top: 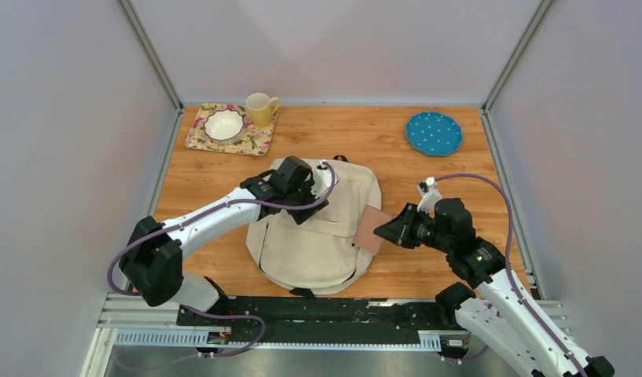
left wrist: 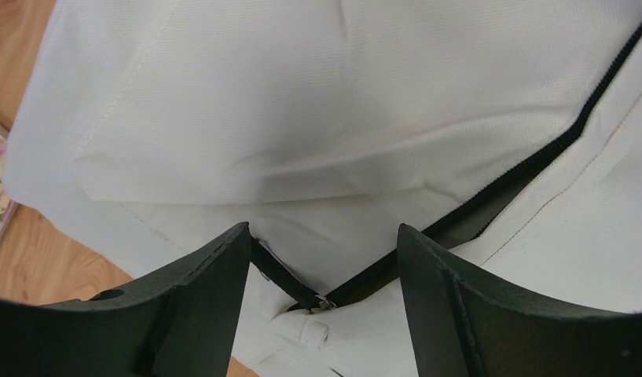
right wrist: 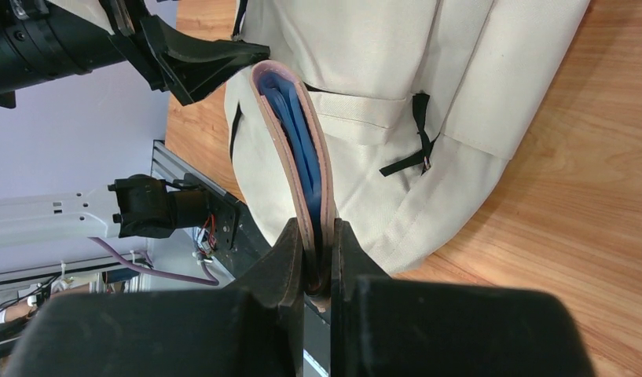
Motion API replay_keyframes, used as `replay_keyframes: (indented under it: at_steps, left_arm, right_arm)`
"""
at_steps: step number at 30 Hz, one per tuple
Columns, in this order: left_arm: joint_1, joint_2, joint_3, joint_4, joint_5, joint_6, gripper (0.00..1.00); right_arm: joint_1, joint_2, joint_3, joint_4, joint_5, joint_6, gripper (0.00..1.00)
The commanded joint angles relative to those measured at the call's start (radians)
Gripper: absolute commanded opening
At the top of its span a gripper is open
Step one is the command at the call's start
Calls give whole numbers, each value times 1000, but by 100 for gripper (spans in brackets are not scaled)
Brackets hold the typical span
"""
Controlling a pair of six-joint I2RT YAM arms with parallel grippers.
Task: Pack the student bag
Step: Place the stationery in the student bag.
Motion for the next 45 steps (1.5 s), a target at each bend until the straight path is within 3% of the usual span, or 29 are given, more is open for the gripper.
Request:
replay_keyframes:
  at_steps: [1,7,14,25,29,33,38,43,45]
  left_arm:
    - [0,-67,-45,20,116,66,76]
    - [0,-111,-106,38,216,57,76]
    - [-16,-156,-169,92,231,34,77]
    - [-119,-136,-281,283,-124,63,77]
    - [-119,-157,-318,365,-221,63,69]
    - [-121,-185,-343,431,-259,69,48]
    - [-121,-193,-340,454,-273,68,31]
    - [-121,-173,-326,455,-261,76,34]
    - [-121,-168,-318,434,-232,74,43]
  right_arm:
    - [2,-4,-8,41,-7,11,0]
    - [3,11,-13,49,-13,11,0]
    - [3,28,-22,68,-21,18,0]
    - [2,36,-23,76,-26,24,0]
    - [3,33,-23,68,-23,24,0]
    - [5,33,-22,72,-18,25,0]
    - [3,37,-23,76,-18,28,0]
    - [3,41,-28,79,-23,34,0]
    - [2,41,-26,78,-24,31,0]
